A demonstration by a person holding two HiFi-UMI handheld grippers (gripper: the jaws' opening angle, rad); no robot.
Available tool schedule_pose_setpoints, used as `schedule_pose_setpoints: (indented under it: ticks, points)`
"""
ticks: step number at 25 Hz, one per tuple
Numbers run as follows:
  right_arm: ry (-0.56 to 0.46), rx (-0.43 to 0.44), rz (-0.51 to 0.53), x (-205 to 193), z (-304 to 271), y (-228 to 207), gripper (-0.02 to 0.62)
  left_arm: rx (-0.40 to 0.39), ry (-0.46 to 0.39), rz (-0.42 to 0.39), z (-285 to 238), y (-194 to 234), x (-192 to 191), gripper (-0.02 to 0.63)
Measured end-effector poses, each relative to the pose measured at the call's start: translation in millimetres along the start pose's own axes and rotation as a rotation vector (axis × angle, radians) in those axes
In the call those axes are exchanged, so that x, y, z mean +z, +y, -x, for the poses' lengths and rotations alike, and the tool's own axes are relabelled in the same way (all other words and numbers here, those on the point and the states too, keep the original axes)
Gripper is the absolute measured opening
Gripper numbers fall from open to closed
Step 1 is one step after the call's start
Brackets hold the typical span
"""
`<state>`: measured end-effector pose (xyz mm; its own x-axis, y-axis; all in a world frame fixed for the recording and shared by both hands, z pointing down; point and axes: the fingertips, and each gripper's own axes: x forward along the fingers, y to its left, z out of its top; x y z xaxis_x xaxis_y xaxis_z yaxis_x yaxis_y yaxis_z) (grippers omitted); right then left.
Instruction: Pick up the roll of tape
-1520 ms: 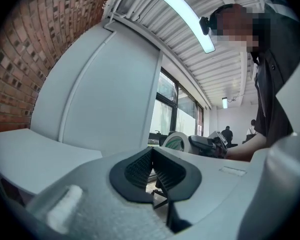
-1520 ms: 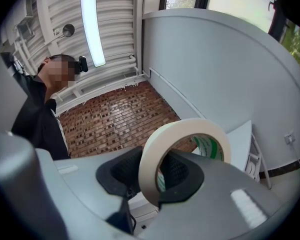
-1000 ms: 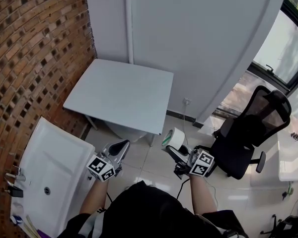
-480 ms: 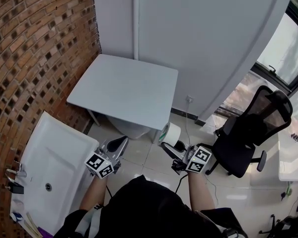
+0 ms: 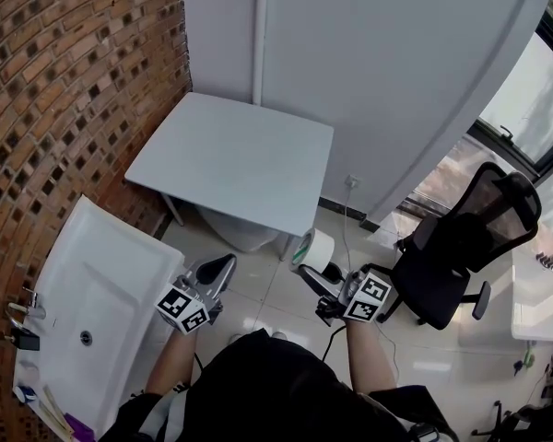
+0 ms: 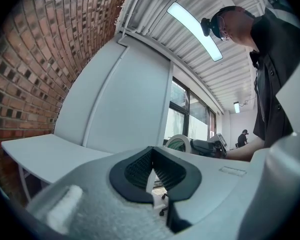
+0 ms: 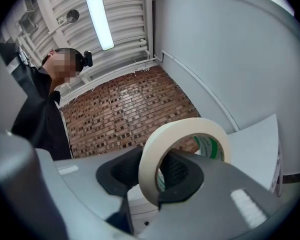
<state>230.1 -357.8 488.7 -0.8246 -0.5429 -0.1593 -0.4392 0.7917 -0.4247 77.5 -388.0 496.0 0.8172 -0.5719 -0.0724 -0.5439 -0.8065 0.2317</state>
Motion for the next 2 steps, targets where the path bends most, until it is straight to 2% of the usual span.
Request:
schedule_pose_setpoints:
  ticks: [2]
  points:
    - [0.008, 0.001, -0.001, -2.7, -1.6, 2.4, 0.114, -0.007, 0.002, -0.001, -0.5, -0.9, -0.2, 0.002]
